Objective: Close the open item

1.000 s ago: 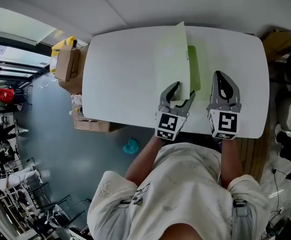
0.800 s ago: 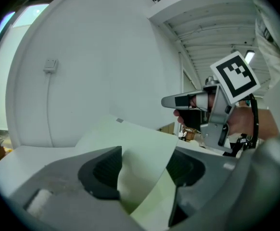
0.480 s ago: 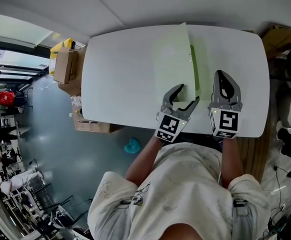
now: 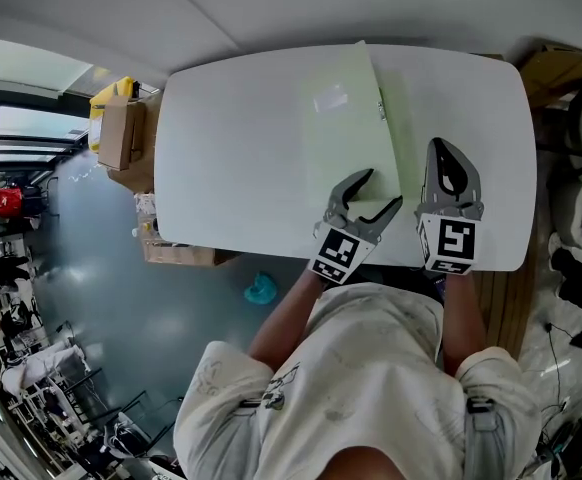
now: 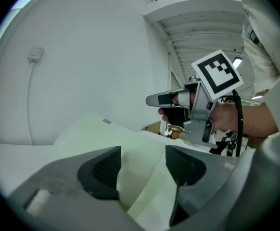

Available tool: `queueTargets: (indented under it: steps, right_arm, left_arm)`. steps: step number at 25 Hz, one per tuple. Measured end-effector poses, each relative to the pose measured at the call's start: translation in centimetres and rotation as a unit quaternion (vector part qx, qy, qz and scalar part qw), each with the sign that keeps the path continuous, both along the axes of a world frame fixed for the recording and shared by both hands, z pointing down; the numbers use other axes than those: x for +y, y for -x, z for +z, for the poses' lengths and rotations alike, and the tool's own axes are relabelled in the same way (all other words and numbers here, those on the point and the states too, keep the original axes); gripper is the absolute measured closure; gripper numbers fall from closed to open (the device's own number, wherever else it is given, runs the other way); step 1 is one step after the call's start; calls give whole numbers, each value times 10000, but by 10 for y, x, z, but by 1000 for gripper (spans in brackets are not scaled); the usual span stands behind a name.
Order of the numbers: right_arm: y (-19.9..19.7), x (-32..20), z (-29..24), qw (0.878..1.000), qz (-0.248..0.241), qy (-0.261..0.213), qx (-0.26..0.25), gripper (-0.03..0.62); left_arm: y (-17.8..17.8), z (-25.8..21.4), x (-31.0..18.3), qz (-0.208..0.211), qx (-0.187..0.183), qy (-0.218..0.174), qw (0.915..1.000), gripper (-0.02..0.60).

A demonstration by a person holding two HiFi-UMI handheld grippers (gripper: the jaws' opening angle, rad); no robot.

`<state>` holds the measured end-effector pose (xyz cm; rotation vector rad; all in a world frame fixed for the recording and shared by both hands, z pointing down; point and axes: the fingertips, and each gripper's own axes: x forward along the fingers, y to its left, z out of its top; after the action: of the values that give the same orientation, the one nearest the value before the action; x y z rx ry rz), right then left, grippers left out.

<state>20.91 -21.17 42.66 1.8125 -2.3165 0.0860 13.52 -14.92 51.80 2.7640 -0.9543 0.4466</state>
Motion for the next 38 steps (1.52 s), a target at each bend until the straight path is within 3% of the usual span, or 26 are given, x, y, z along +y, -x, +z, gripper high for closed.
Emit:
queueTargets:
  steps: [6, 10, 13, 19, 22, 28, 34, 38]
  right_arm:
    - [2, -4, 9, 9999, 7, 111, 72, 592]
    - [3, -8, 15, 9997, 35, 200, 116, 592]
    - [4, -11, 19, 9996, 63, 248, 147, 592]
    - [8, -18, 27, 9993, 49, 343, 161, 592]
    - [9, -20, 30, 9991, 43, 391, 172, 592]
    - [11, -23, 39, 9987, 9, 477, 186, 592]
    - [14, -28, 47, 9982, -1, 568, 176, 592]
    - [14, -31, 55, 9975, -23, 685, 200, 592]
  left_arm:
    - [-2, 0, -4, 28, 351, 14, 9994, 284]
    - [-2, 7, -4, 177, 593, 246, 9978, 284]
    - [9, 11, -14, -198, 885, 466, 9948, 284]
    - [40, 28, -45, -1120, 1407, 1068, 9779, 284]
    - [49, 35, -51, -1275, 1386, 1168, 9751, 284]
    - [40, 46, -50, -1233, 1050, 1195, 9795, 285]
    - [38, 62, -53, -1342, 1058, 1614, 9720, 285]
    - [36, 64, -54, -1379, 974, 1645, 9718, 285]
